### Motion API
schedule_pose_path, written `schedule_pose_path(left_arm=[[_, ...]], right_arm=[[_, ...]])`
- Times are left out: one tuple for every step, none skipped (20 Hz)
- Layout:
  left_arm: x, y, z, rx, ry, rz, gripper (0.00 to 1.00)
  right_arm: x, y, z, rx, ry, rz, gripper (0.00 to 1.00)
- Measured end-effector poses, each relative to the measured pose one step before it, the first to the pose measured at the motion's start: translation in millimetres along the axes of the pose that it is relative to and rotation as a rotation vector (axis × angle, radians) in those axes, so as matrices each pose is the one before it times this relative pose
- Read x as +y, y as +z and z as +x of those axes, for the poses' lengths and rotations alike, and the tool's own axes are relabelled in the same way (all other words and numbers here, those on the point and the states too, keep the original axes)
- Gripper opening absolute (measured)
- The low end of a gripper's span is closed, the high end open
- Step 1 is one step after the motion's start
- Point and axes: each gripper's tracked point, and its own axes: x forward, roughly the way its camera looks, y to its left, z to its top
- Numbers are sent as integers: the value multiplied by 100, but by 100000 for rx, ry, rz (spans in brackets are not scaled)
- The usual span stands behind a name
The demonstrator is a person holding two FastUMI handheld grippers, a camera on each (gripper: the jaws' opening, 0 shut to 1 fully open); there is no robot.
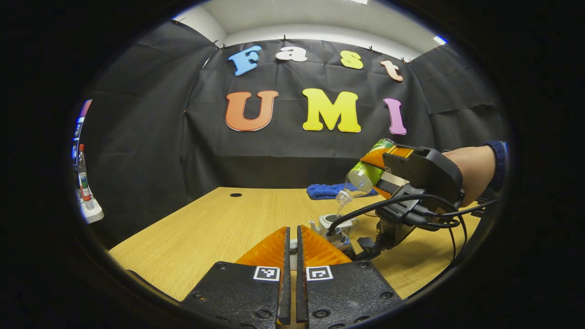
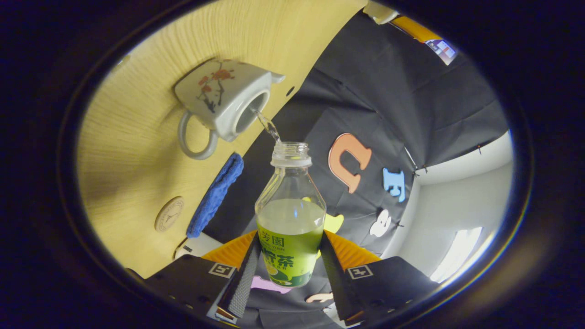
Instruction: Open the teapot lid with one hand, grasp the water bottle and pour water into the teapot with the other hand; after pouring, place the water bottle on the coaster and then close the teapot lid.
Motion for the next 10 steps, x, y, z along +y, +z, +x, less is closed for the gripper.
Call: schedule_pose_path(left_arm=[[8, 10, -15, -180, 98, -73, 7], [1, 29, -5, -268, 93, -99, 7], [0, 61, 46, -328, 90, -75, 7], [3, 71, 33, -329, 166, -244, 7], [-29, 26, 22, -320, 87, -313, 7], [-25, 55, 43, -307, 79, -346, 7], [17, 96, -13, -553, 200, -292, 7], [-32, 153, 24, -787, 111, -314, 7], [-36, 257, -23, -761, -56, -257, 7], [-107, 308, -2, -635, -2, -284, 7]], right_arm=[[172, 63, 62, -10, 1075, 2068, 73], [370, 7, 116, 227, 1310, 2537, 73], [368, -58, -31, 95, 1206, 2556, 74], [382, 22, 100, 67, 1673, 2623, 74], [661, 59, -27, -335, 2954, 3495, 74], [583, 175, -12, -402, 2472, 4113, 73], [630, 153, -82, -722, 2974, 5556, 74], [594, 46, 20, -560, 2786, 6129, 73], [632, 30, -199, -377, 3346, 5351, 77], [449, 154, 111, -289, 2925, 4872, 77]])
